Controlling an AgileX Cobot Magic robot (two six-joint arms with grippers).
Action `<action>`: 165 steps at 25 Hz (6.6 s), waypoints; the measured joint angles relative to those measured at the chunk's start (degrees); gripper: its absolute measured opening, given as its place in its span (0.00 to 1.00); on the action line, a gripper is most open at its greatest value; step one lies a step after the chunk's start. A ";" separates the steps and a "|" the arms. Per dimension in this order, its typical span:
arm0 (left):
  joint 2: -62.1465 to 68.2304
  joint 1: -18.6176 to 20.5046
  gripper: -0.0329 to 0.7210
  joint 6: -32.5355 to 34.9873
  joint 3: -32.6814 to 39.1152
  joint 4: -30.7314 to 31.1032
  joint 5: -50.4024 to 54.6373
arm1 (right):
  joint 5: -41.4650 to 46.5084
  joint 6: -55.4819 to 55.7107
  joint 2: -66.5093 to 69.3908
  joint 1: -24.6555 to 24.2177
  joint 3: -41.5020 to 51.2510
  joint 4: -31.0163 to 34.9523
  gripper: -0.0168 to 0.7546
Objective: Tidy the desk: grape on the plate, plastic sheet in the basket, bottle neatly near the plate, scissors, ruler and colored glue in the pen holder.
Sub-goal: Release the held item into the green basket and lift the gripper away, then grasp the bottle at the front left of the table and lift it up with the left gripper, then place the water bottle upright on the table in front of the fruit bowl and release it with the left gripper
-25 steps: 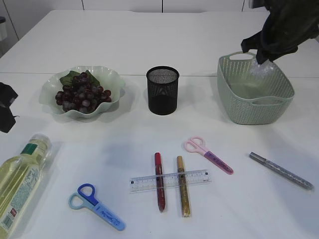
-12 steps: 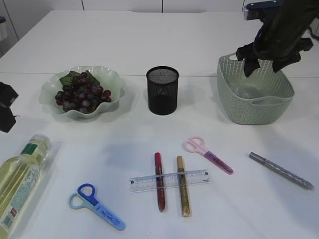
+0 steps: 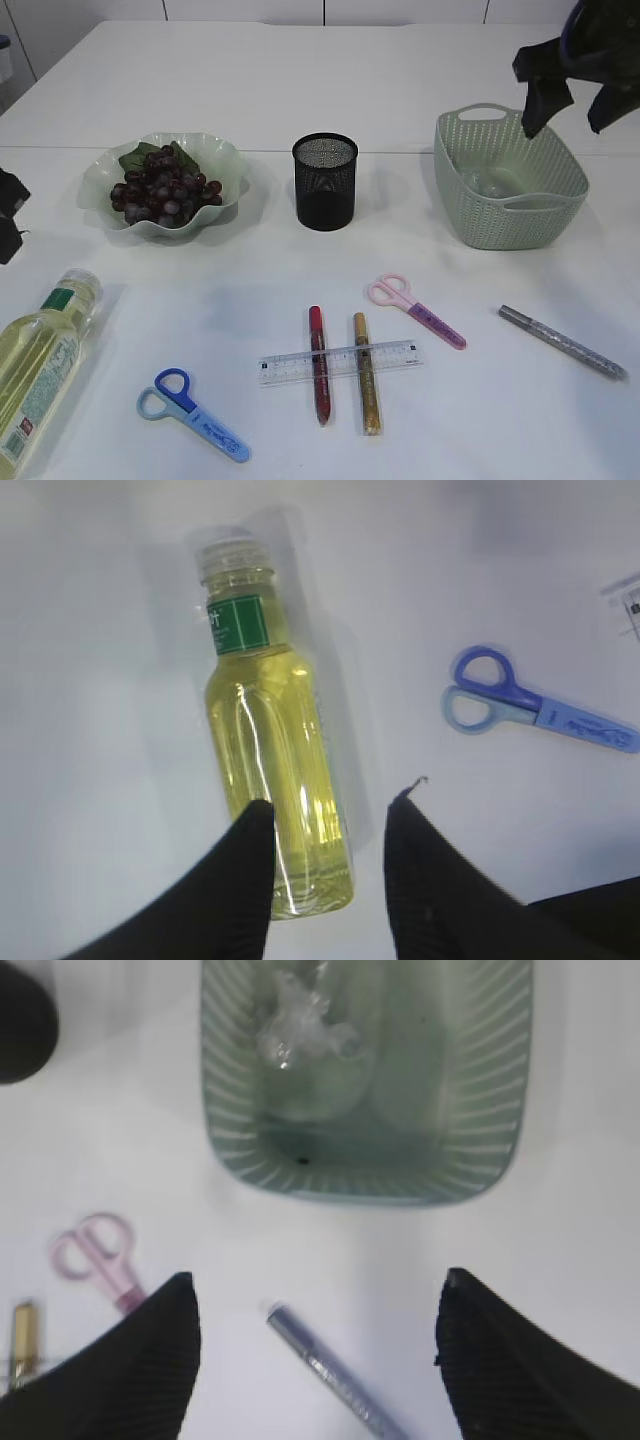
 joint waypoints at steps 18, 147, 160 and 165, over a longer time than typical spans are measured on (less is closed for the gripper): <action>7.61 4.91 0.73 -2.00 0.12 2.82 1.15 | -2.40 -4.30 -27.89 0.12 38.66 5.11 0.75; 31.17 5.20 0.61 -5.86 36.53 14.86 -124.91 | -6.39 -5.02 -28.89 0.12 39.42 5.18 0.75; 39.64 5.20 0.61 -4.56 30.43 14.94 -130.99 | -6.51 -5.02 -28.89 0.12 39.42 5.18 0.75; 40.46 5.20 0.67 -4.56 29.91 15.08 -131.81 | -6.51 -5.02 -28.89 0.12 39.42 5.18 0.75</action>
